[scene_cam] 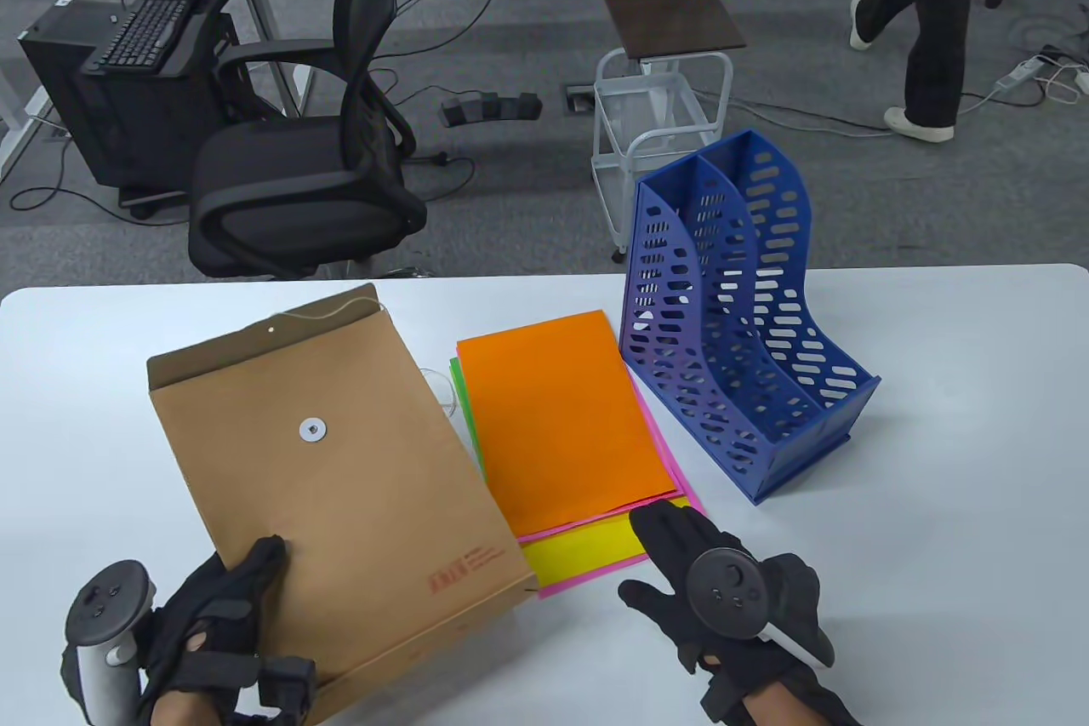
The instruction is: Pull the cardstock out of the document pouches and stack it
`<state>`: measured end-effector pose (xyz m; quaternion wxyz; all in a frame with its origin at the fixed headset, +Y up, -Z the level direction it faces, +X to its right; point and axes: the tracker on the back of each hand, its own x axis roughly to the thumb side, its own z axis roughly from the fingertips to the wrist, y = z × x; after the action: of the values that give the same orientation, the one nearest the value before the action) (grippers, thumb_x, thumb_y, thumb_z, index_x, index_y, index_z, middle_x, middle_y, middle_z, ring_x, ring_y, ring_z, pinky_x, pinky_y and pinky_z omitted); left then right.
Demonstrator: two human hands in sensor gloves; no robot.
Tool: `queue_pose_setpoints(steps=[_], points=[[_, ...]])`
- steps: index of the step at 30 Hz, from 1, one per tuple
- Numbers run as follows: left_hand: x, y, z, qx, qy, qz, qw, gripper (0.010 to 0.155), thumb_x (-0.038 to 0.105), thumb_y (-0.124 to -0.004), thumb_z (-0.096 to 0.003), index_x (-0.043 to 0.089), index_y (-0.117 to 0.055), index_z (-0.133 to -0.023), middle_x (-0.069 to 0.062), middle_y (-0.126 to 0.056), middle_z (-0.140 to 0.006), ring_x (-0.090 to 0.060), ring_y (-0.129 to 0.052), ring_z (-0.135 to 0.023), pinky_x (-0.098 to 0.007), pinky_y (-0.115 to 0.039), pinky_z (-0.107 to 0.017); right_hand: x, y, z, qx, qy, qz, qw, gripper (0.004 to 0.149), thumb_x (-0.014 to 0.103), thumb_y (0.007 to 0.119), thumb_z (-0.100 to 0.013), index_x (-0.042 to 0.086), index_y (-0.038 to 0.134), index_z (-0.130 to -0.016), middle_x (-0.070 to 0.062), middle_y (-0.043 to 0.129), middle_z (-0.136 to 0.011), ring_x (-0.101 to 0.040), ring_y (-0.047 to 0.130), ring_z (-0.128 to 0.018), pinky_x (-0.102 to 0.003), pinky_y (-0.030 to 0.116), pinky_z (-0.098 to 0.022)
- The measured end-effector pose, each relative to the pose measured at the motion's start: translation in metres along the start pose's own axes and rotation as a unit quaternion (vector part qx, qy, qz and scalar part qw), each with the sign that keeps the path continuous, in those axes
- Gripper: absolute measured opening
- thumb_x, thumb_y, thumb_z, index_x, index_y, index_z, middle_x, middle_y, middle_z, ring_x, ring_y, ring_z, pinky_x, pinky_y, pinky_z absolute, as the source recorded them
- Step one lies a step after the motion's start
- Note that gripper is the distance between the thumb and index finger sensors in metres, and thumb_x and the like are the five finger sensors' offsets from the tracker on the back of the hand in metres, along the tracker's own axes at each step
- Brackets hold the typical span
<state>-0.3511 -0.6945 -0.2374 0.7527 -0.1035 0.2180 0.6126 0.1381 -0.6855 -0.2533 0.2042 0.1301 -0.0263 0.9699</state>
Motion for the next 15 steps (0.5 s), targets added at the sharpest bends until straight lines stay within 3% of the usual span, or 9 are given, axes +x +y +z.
queue_pose_setpoints(steps=[10,11,13,15], points=[[-0.030,0.002,-0.027,0.075,0.122,-0.085,0.986,0.051,0.047,-0.078,-0.0490,0.023,-0.081,-0.094,0.000,-0.106,-0.070,-0.011,-0.113,-0.043,-0.032,-0.096,-0.037,-0.003,0.000,-0.001,0.004,0.004,-0.007,1.000,0.073,0.055,0.082,-0.045,0.021,0.064,-0.106,-0.009,0.067,-0.114,-0.040,0.069,-0.100,-0.066,0.061,-0.066],[-0.030,0.003,-0.027,0.093,0.130,-0.107,0.981,0.055,0.050,-0.078,-0.0485,0.023,-0.078,-0.097,-0.001,-0.104,-0.075,-0.013,-0.111,-0.049,-0.035,-0.094,-0.041,-0.003,0.000,-0.001,0.004,0.004,-0.008,1.000,0.073,0.056,0.082,-0.045,0.021,0.064,-0.106,-0.009,0.067,-0.114,-0.040,0.069,-0.100,-0.066,0.061,-0.066],[-0.030,0.006,-0.026,0.135,0.148,-0.173,0.964,0.070,0.058,-0.075,-0.0471,0.027,-0.060,-0.108,-0.002,-0.088,-0.097,-0.019,-0.100,-0.078,-0.042,-0.084,-0.061,-0.003,0.001,-0.001,0.006,0.004,-0.009,1.000,0.073,0.056,0.082,-0.045,0.021,0.064,-0.106,-0.009,0.067,-0.114,-0.040,0.069,-0.100,-0.066,0.061,-0.066],[-0.026,0.014,-0.025,0.190,0.154,-0.221,0.944,0.076,0.063,-0.073,-0.0461,0.028,-0.052,-0.110,-0.003,-0.077,-0.106,-0.022,-0.090,-0.091,-0.046,-0.077,-0.068,-0.004,0.003,-0.002,0.014,0.006,-0.008,1.000,0.073,0.056,0.082,-0.045,0.021,0.064,-0.106,-0.009,0.067,-0.114,-0.039,0.069,-0.100,-0.066,0.061,-0.066]])
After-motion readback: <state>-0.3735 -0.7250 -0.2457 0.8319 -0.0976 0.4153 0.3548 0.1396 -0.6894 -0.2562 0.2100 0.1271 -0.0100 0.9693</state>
